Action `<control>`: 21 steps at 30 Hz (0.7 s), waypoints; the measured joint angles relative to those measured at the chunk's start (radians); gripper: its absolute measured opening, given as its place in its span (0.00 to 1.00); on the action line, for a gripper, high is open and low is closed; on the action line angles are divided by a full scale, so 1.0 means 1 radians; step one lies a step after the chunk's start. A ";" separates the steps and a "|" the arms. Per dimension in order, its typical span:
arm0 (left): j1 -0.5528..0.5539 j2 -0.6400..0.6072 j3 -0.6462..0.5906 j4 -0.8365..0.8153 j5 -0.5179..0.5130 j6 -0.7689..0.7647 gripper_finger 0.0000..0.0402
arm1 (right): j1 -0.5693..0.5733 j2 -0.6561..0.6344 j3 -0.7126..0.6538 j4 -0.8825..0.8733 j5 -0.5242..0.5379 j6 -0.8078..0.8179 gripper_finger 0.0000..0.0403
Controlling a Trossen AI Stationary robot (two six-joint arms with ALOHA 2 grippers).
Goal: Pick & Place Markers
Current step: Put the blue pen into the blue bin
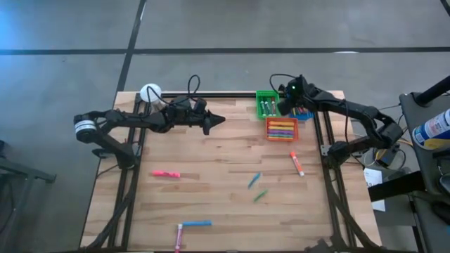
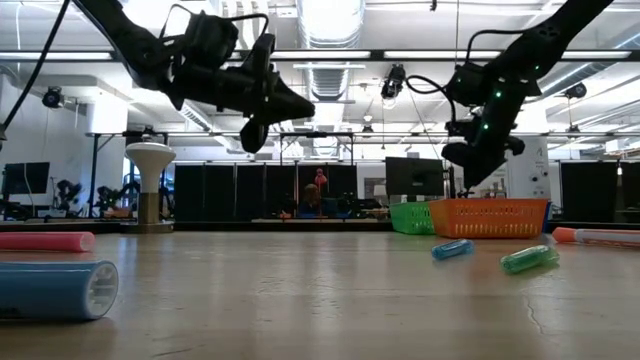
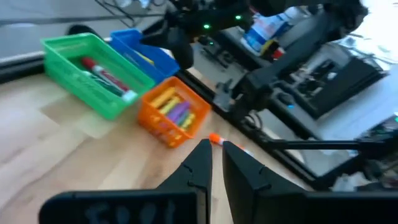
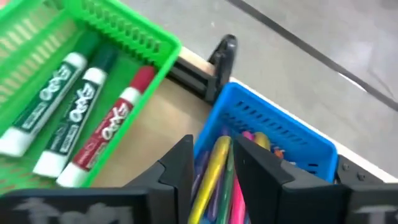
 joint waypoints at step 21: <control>-0.017 0.003 0.004 0.038 -0.107 -0.016 0.08 | 0.022 0.003 -0.077 0.231 -0.413 -0.053 0.08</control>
